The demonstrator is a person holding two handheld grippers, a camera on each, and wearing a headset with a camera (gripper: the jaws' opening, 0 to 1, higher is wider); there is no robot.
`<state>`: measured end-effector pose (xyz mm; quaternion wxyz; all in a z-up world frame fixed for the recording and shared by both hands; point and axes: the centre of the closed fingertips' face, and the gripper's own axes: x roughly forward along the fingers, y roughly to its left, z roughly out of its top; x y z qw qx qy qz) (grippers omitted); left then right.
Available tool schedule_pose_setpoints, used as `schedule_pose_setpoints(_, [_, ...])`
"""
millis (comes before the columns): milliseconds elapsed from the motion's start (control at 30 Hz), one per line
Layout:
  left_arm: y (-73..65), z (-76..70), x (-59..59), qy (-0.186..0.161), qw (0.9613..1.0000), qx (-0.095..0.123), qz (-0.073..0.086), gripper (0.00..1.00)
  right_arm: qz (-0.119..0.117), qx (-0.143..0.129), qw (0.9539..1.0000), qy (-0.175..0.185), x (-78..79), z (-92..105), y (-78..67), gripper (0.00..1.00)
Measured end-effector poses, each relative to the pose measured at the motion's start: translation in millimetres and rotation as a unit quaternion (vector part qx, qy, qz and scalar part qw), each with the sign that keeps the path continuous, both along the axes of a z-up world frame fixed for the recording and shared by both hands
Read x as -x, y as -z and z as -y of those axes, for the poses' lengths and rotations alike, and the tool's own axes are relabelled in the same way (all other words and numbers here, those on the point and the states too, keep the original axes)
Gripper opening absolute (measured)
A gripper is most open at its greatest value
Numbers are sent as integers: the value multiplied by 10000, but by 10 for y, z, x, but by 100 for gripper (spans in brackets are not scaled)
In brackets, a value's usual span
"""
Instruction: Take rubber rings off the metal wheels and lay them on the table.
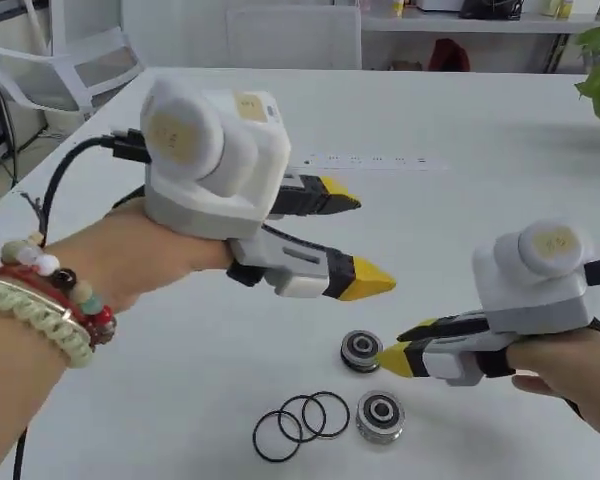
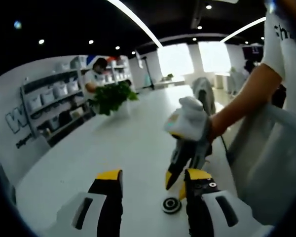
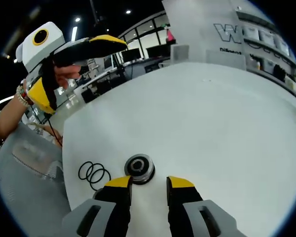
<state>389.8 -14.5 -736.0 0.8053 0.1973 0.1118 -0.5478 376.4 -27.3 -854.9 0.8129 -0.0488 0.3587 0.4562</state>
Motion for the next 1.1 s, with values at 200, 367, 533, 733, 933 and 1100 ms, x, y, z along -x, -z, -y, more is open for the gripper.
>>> schedule_pose_setpoints(200, [428, -30, 11, -94, 9995, -207, -210, 40, -23, 54, 9999, -122, 45, -23, 48, 25])
schedule_pose_setpoints(367, [684, -65, 52, -228, 9985, -309, -386, 35, -39, 111, 9997, -232, 76, -54, 82, 25])
schedule_pose_setpoints(533, [793, -27, 53, -229, 9983, -382, -363, 29, 3, 154, 9995, -292, 81, -64, 82, 25])
schedule_pose_setpoints(733, [972, 7, 92, -173, 9974, -561, -429, 24, 45, 187, 9993, -318, 81, -66, 88, 24])
schedule_pose_setpoints(933, [1066, 40, 119, -188, 9966, -412, -684, 23, 48, 179, 9992, -341, 97, -90, 84, 25])
schedule_pose_setpoints(1100, [1096, 22, 148, -226, 9955, -395, -830, 20, 84, 205, 9990, -391, 103, -104, 90, 24])
